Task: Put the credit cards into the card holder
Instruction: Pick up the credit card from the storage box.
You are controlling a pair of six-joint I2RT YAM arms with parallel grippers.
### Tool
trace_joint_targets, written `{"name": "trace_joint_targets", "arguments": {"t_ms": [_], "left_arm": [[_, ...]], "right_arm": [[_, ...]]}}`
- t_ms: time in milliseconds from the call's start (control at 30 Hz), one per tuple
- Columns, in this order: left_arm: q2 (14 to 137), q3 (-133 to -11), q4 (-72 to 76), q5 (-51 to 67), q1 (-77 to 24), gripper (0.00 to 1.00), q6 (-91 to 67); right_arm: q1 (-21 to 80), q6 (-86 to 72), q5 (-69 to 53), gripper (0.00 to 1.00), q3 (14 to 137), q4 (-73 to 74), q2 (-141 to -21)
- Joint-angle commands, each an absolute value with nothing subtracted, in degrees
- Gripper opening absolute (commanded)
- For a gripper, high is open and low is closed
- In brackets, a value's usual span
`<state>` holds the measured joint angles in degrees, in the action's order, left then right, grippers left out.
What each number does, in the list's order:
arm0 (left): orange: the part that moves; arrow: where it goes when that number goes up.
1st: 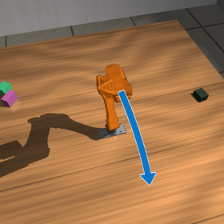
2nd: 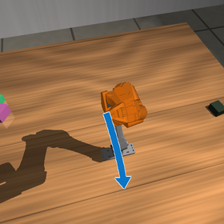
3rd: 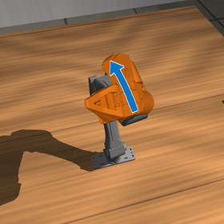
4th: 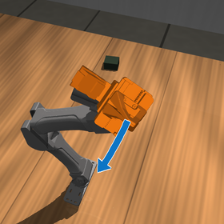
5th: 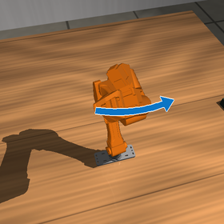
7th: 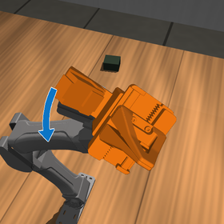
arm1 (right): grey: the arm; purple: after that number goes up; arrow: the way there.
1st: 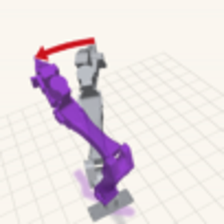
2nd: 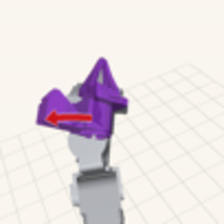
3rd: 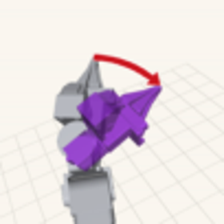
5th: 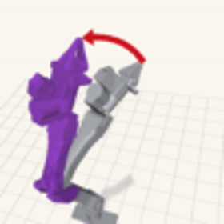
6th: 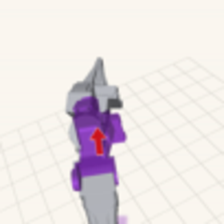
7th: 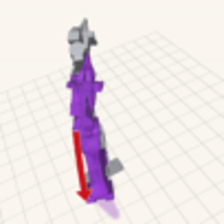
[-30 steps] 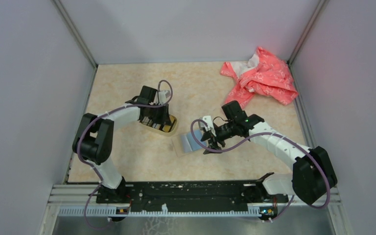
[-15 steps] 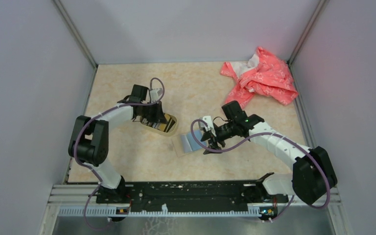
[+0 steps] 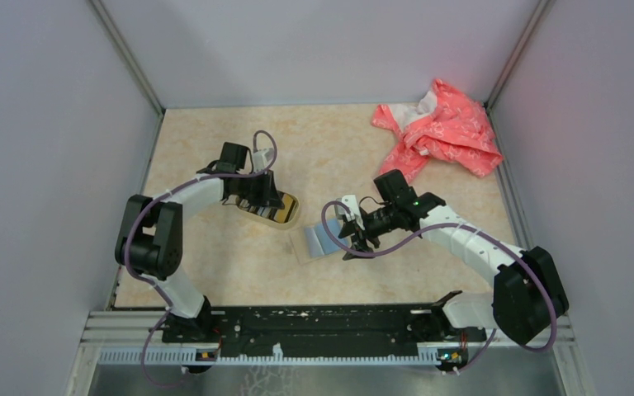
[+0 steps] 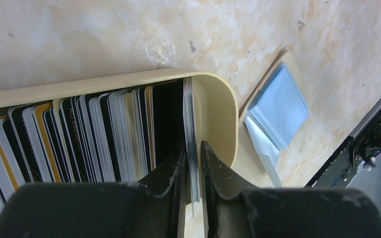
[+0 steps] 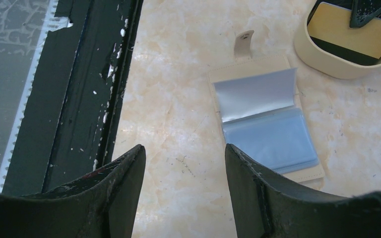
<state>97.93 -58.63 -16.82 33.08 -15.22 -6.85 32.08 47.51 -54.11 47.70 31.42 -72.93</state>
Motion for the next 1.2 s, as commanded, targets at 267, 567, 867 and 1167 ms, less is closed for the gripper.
{"name": "trace_joint_targets", "arguments": {"t_ms": [267,567,867,1167], "left_arm": [[96.1,-58.9,-17.5,33.2,-14.9,0.18,-6.3],[96.0,-58.5,-17.5,33.9,-14.4,0.2,-6.4],[95.1,-58.2,-17.6,33.2,-14.0,0.19,-6.6],[94.2,-57.4,-17.4,33.1,-13.2,0.16,-6.9]], "right_arm": [[31.8,48.7,-56.3,0.6,50.0,31.4,-72.3],[31.8,48.7,-56.4,0.6,50.1,31.5,-72.3],[31.8,48.8,-56.6,0.6,50.1,31.6,-72.2],[31.8,48.8,-56.7,0.6,50.1,31.7,-72.2]]}}
